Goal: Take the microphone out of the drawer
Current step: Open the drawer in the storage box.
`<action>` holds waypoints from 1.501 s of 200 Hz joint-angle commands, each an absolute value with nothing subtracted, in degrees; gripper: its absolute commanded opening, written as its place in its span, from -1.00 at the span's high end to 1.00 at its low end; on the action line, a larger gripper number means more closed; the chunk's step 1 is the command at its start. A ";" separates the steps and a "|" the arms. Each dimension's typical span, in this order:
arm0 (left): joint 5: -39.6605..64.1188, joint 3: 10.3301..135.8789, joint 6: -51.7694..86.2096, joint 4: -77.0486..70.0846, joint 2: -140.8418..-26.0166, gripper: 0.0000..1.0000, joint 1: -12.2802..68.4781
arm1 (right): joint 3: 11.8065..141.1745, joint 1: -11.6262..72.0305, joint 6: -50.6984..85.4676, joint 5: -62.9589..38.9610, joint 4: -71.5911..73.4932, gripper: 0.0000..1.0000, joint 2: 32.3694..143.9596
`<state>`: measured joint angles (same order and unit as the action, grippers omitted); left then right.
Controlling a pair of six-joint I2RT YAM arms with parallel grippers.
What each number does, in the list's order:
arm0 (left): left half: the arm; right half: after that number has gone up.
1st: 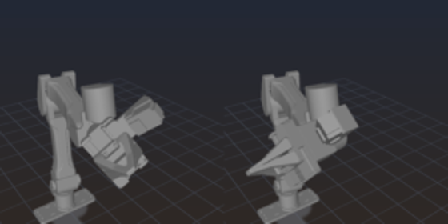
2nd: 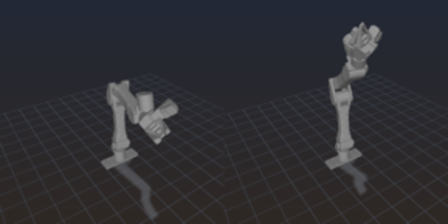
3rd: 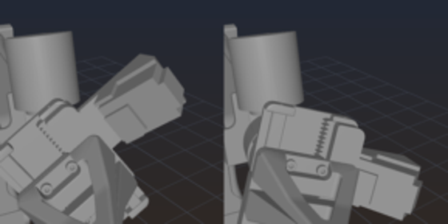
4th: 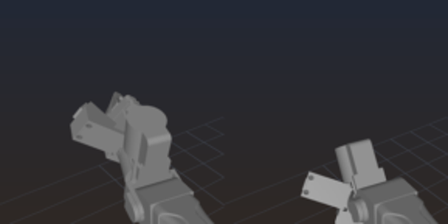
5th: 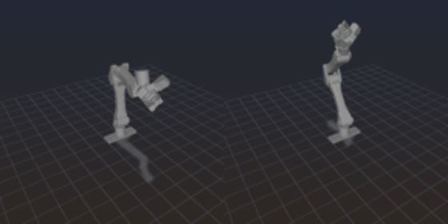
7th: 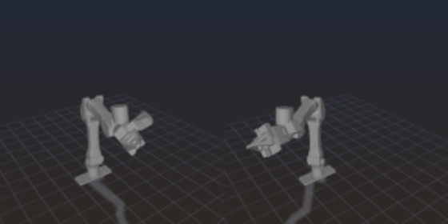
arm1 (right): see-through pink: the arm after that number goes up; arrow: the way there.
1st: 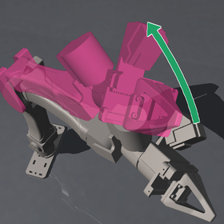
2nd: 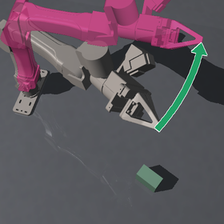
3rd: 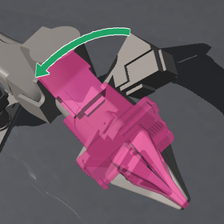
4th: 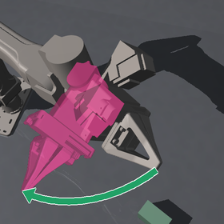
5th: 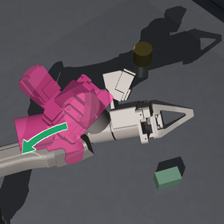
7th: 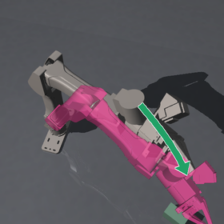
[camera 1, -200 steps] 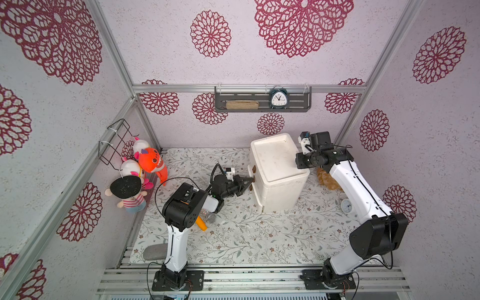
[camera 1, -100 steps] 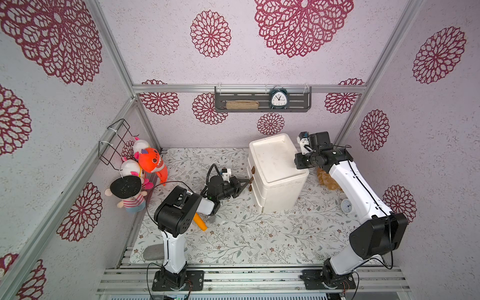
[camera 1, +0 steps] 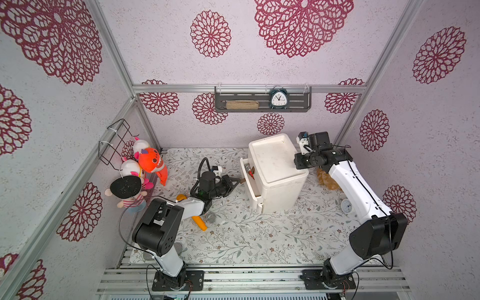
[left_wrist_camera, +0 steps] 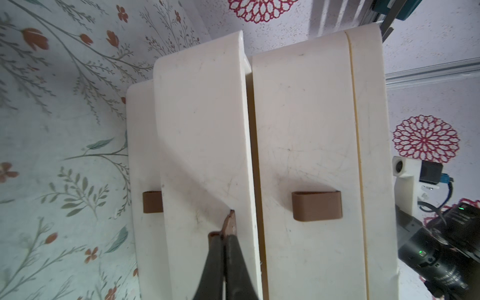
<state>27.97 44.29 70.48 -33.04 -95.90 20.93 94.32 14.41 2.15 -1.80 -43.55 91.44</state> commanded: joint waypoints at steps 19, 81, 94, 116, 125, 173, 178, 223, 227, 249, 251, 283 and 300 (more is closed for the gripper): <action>22.32 44.84 63.01 -18.20 -87.65 1.00 20.42 | 95.67 13.54 5.63 -5.98 -37.26 1.00 89.65; 13.89 45.18 58.38 -0.87 -78.85 1.00 19.69 | 94.56 13.01 6.01 -5.22 -36.81 1.00 87.90; 13.03 45.09 57.80 1.85 -77.53 1.00 19.32 | 94.27 12.85 5.98 -5.03 -37.07 1.00 87.35; 11.83 45.43 56.68 6.62 -75.67 1.00 18.65 | 93.67 12.54 6.03 -4.28 -37.09 1.00 86.43; 10.99 45.82 56.06 8.75 -74.97 1.00 18.51 | 93.44 12.35 5.98 -4.19 -37.00 1.00 86.16; 12.60 52.14 50.17 17.54 -75.26 1.00 18.05 | 93.15 12.01 5.86 -5.34 -36.26 1.00 85.79; 12.92 52.95 49.80 18.20 -75.45 1.00 18.10 | 93.01 11.96 5.67 -5.73 -36.06 1.00 85.70; 14.85 61.26 47.55 24.69 -78.14 0.14 17.97 | 92.44 12.07 4.67 -7.46 -34.72 1.00 84.91; 15.01 62.03 47.55 25.21 -78.49 0.02 17.98 | 92.36 12.04 4.66 -7.40 -34.72 1.00 84.90; 15.82 66.65 47.64 28.80 -80.59 -0.96 18.01 | 92.28 12.04 4.59 -7.56 -34.63 1.00 84.75; 16.00 67.00 47.64 29.00 -80.72 -0.96 17.97 | 92.28 12.11 4.62 -7.54 -34.63 1.00 84.73; 19.86 74.07 48.66 32.98 -84.45 -0.95 18.28 | 92.19 12.06 4.50 -7.04 -34.28 1.00 84.55; 18.96 78.63 51.75 37.32 -86.71 -0.95 18.54 | 92.20 12.08 4.40 -6.53 -34.23 1.00 84.64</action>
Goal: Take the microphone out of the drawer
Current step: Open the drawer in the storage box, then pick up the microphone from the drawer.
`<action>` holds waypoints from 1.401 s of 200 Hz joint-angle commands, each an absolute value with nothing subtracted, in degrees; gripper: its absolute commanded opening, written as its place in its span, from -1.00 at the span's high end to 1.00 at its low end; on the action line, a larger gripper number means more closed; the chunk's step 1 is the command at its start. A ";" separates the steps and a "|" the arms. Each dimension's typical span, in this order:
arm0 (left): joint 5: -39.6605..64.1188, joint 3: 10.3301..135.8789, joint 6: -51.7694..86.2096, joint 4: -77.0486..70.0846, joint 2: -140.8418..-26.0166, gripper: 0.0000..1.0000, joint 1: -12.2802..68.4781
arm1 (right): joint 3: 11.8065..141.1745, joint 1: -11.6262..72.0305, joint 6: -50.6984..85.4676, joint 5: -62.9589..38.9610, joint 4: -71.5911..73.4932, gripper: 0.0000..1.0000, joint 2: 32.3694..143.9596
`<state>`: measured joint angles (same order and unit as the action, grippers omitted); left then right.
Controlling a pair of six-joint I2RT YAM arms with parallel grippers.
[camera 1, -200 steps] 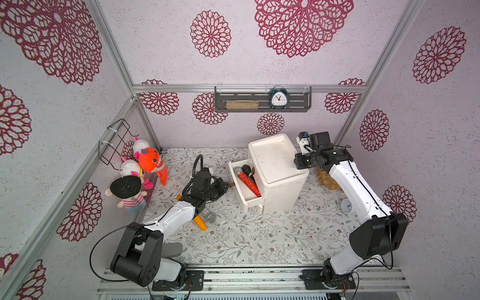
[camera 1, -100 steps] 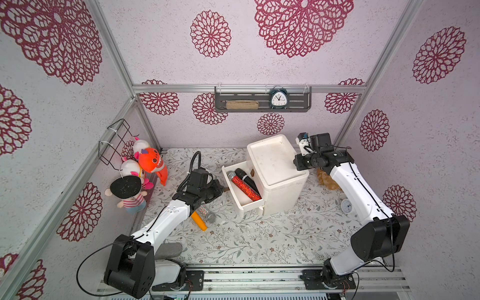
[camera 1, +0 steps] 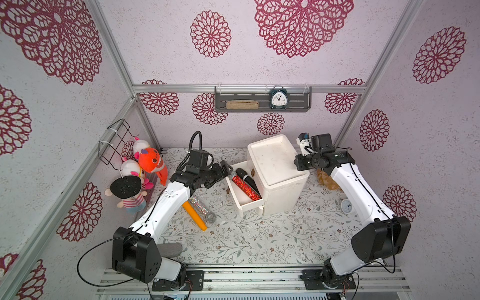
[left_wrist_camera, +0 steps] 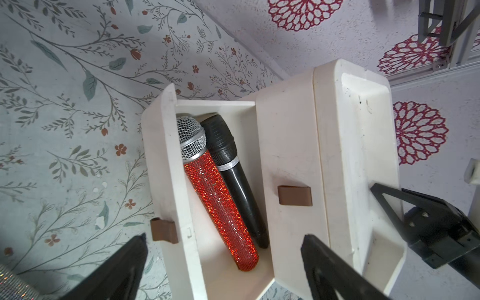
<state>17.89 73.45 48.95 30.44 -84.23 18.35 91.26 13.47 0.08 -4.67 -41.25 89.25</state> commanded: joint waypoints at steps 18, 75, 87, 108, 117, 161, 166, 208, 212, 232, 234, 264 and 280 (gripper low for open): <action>18.23 86.05 51.85 45.75 -91.11 -0.95 18.63 | 92.02 12.13 4.32 -6.33 -34.11 1.00 84.73; 12.62 101.91 50.39 60.39 -101.93 -0.94 21.54 | 91.93 12.11 4.37 -6.62 -33.93 1.00 84.81; 12.38 103.91 51.20 60.52 -103.28 -0.94 22.54 | 92.03 12.15 4.23 -6.69 -33.95 1.00 84.90; 12.04 105.83 53.48 59.69 -105.16 -0.95 23.96 | 92.02 12.15 4.28 -6.79 -33.93 1.00 84.90; 12.33 105.74 54.77 58.91 -105.83 -1.00 24.40 | 92.02 12.20 4.14 -6.75 -33.93 1.00 84.83; 12.49 101.62 62.21 52.89 -106.68 -0.31 27.17 | 92.20 12.20 3.71 -6.84 -34.10 1.00 84.55; 12.28 101.68 62.73 52.66 -106.90 -0.32 27.46 | 92.12 12.14 3.63 -6.86 -34.10 1.00 84.55; 8.32 103.36 65.02 55.09 -109.54 -0.33 29.43 | 91.84 12.19 3.66 -7.51 -33.76 1.00 84.47; 7.95 103.41 65.40 55.28 -109.79 -0.33 29.59 | 91.85 12.18 3.62 -7.56 -33.75 1.00 84.46; 6.47 104.11 66.54 55.95 -110.90 -0.25 30.40 | 91.45 12.15 3.67 -7.67 -33.53 1.00 84.31; 6.32 104.20 66.71 56.06 -111.00 -0.24 30.45 | 91.42 12.13 3.66 -7.67 -33.45 1.00 84.23; 5.43 104.23 69.15 55.87 -111.97 -0.12 31.10 | 91.41 12.16 3.64 -7.91 -33.44 1.00 84.11; 4.72 103.91 70.35 55.79 -111.97 -0.12 31.52 | 91.75 12.18 3.48 -7.91 -33.71 1.00 84.03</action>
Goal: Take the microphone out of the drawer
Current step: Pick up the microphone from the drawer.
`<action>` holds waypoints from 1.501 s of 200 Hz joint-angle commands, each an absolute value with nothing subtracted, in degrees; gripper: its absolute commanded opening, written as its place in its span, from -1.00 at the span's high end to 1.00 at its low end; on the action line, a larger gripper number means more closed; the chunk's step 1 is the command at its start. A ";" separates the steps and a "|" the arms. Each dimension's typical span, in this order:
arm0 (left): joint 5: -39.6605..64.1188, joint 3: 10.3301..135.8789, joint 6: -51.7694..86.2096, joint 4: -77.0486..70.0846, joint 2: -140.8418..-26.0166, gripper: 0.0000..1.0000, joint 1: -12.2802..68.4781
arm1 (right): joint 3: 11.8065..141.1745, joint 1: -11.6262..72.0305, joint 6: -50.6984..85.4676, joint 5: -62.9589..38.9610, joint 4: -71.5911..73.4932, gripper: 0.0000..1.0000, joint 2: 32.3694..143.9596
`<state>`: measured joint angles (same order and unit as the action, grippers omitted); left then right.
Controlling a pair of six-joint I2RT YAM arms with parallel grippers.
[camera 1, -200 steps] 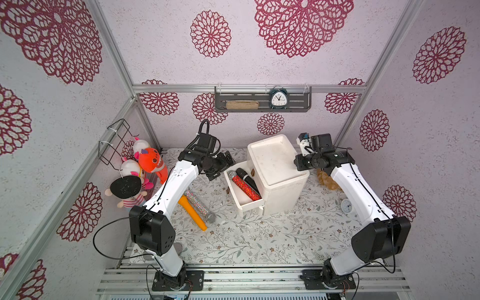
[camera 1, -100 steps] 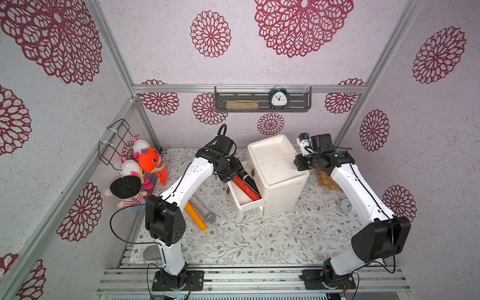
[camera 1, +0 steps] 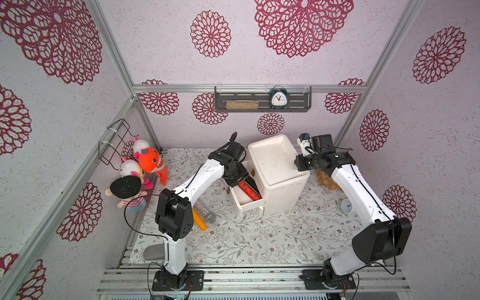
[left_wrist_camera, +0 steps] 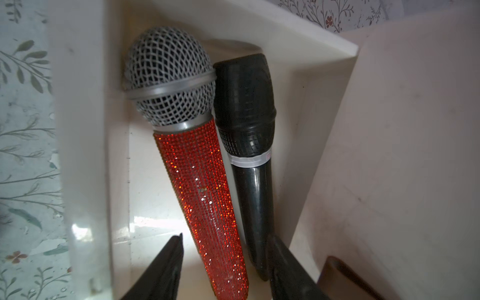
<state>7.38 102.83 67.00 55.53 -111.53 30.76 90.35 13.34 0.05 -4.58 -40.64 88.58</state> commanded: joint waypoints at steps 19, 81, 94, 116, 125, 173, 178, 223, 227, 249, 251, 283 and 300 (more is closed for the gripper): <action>4.29 103.66 71.38 55.53 -114.31 -0.12 32.03 | 91.84 12.13 3.37 -7.82 -33.75 1.00 83.85; 4.24 105.42 72.65 54.80 -119.46 -0.07 33.46 | 91.50 12.20 3.41 -8.03 -33.66 1.00 83.65; 3.82 105.41 72.60 54.54 -120.07 -0.07 33.74 | 91.58 12.13 3.30 -8.03 -33.72 1.00 83.76; 2.81 105.41 72.71 54.56 -120.98 -0.03 34.06 | 91.58 12.14 3.41 -8.17 -33.57 1.00 83.84; 2.35 105.30 72.73 54.57 -121.35 0.03 34.26 | 91.70 12.20 3.38 -8.41 -33.57 1.00 83.97; 1.93 104.44 72.05 54.82 -123.39 0.21 35.59 | 92.13 12.14 3.38 -8.44 -33.62 1.00 84.06; 1.67 104.50 71.86 54.88 -123.26 0.27 35.68 | 92.15 12.13 3.45 -8.44 -33.58 1.00 84.02; -4.68 106.81 67.97 56.45 -119.85 0.88 36.21 | 92.37 12.13 3.33 -7.94 -33.75 1.00 84.20; -5.36 107.18 67.50 56.72 -119.60 0.93 36.25 | 92.37 12.16 3.27 -7.83 -33.75 1.00 84.20; -7.67 108.19 64.12 56.44 -117.56 1.00 36.25 | 92.13 12.18 3.42 -7.74 -33.58 1.00 84.20; -7.89 108.19 63.84 56.36 -117.37 1.00 36.29 | 92.09 12.19 3.43 -7.74 -33.58 1.00 84.20; -10.61 108.81 60.44 57.21 -114.58 1.00 36.21 | 91.58 12.18 3.73 -7.38 -33.31 1.00 83.94; -12.15 109.28 59.27 58.38 -113.16 1.00 36.03 | 91.56 12.14 3.69 -7.13 -33.56 1.00 83.85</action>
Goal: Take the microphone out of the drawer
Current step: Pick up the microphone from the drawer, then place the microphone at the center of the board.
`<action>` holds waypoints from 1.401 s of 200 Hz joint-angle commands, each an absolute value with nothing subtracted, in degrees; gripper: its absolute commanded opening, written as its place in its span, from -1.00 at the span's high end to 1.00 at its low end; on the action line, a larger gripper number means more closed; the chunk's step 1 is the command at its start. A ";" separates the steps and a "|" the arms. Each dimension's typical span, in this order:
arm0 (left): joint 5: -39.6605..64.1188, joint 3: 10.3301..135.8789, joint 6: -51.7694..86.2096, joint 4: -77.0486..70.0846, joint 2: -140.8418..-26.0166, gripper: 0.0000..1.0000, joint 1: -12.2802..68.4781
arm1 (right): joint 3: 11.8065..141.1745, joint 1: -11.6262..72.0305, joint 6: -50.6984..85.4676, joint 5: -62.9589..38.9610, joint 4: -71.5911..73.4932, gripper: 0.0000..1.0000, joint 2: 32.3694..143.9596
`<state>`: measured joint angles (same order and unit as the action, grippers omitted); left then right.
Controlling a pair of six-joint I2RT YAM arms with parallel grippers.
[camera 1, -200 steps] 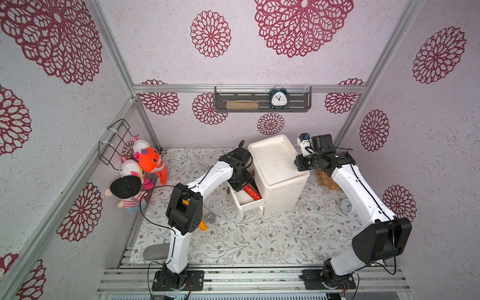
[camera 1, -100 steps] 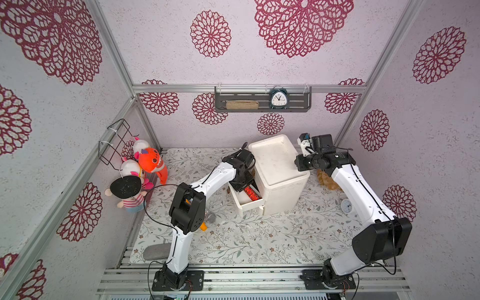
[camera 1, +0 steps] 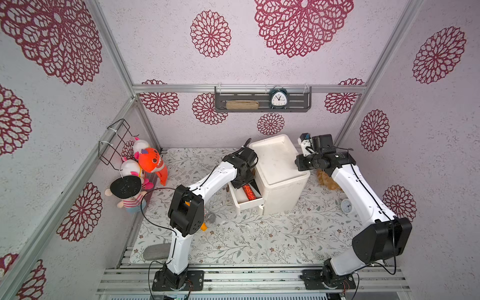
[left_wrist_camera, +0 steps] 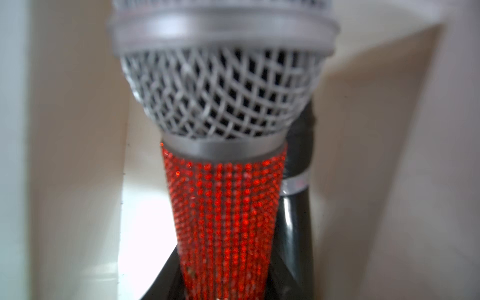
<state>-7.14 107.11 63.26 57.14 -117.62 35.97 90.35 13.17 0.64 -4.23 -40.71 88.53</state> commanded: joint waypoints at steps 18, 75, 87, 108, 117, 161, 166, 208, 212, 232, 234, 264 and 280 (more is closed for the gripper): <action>-13.76 110.37 57.44 59.59 -110.60 1.00 35.84 | 91.41 12.07 3.70 -6.77 -33.58 1.00 83.76; -8.77 104.23 53.74 54.62 -101.78 1.00 29.77 | 91.53 12.12 3.71 -6.56 -33.82 1.00 83.85; -5.97 101.51 52.69 52.99 -99.30 1.00 27.44 | 91.82 12.11 3.68 -6.54 -34.02 1.00 83.85; -5.28 97.12 50.57 53.19 -95.24 1.00 24.21 | 91.97 12.11 3.52 -6.42 -34.10 1.00 83.85; -4.91 94.93 49.65 53.31 -93.33 1.00 22.97 | 92.08 12.11 3.39 -6.41 -34.18 1.00 83.94; -6.78 84.36 47.09 58.38 -84.65 1.00 18.36 | 91.91 12.13 3.39 -6.77 -34.11 1.00 84.11; -7.52 82.98 46.98 59.05 -83.66 1.00 18.11 | 91.81 12.09 3.39 -6.77 -34.10 1.00 84.03; -10.15 67.39 49.87 59.94 -75.44 1.00 14.75 | 91.69 12.07 3.34 -6.81 -33.80 1.00 84.11; -10.40 66.06 50.47 60.02 -74.96 1.00 14.42 | 91.57 12.13 3.41 -6.85 -33.71 1.00 84.05; -9.29 59.38 53.60 59.16 -72.78 1.00 12.31 | 91.27 12.05 3.38 -7.04 -33.23 1.00 83.94; -9.00 58.64 53.83 58.91 -72.55 1.00 11.98 | 91.20 12.11 3.35 -7.03 -33.16 1.00 83.94; -8.09 50.92 56.33 55.80 -70.95 1.00 10.17 | 90.66 12.08 3.39 -7.04 -32.74 1.00 83.89; -8.05 47.99 56.69 54.06 -70.86 1.00 9.28 | 90.27 12.04 3.34 -7.14 -32.48 1.00 83.77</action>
<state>-8.01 50.68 54.04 58.43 -72.27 10.55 90.08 13.17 0.51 -4.27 -40.51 88.38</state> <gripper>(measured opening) 0.400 0.182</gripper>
